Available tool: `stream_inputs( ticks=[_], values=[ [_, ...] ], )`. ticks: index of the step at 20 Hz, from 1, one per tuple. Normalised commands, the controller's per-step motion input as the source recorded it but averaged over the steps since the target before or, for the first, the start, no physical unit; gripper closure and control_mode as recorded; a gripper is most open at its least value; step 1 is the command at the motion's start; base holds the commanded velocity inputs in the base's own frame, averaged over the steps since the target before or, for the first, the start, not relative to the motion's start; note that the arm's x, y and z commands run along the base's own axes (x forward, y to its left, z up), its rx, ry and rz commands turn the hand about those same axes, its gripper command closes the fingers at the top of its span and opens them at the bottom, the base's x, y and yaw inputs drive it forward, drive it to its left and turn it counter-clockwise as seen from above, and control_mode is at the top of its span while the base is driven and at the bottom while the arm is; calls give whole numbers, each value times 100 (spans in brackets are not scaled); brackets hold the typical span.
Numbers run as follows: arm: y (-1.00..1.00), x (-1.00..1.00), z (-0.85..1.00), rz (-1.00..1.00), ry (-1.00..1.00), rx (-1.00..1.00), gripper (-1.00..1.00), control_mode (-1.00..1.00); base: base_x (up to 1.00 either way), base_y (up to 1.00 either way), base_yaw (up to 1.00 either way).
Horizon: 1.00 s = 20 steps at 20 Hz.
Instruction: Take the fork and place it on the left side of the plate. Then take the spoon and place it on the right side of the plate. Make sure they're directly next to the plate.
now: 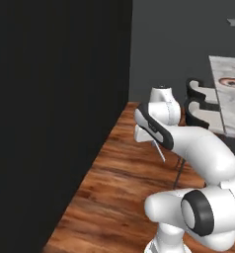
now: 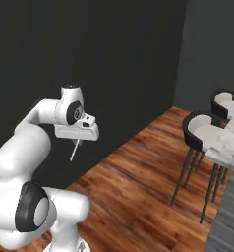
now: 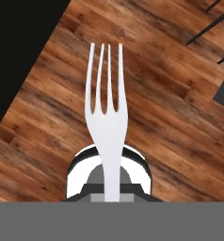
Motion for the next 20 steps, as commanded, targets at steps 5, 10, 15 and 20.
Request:
stream_inputs(
  ticks=[5, 10, 15, 20],
  values=[
    [0, 0, 0, 0, 0, 0, 100, 100, 100, 64, -56],
    [0, 0, 0, 0, 0, 0, 100, 100, 100, 61, -56],
    [0, 0, 0, 0, 0, 0, 100, 100, 100, 58, -54],
    [0, 0, 0, 0, 0, 0, 100, 100, 100, 60, -52]
  ],
)
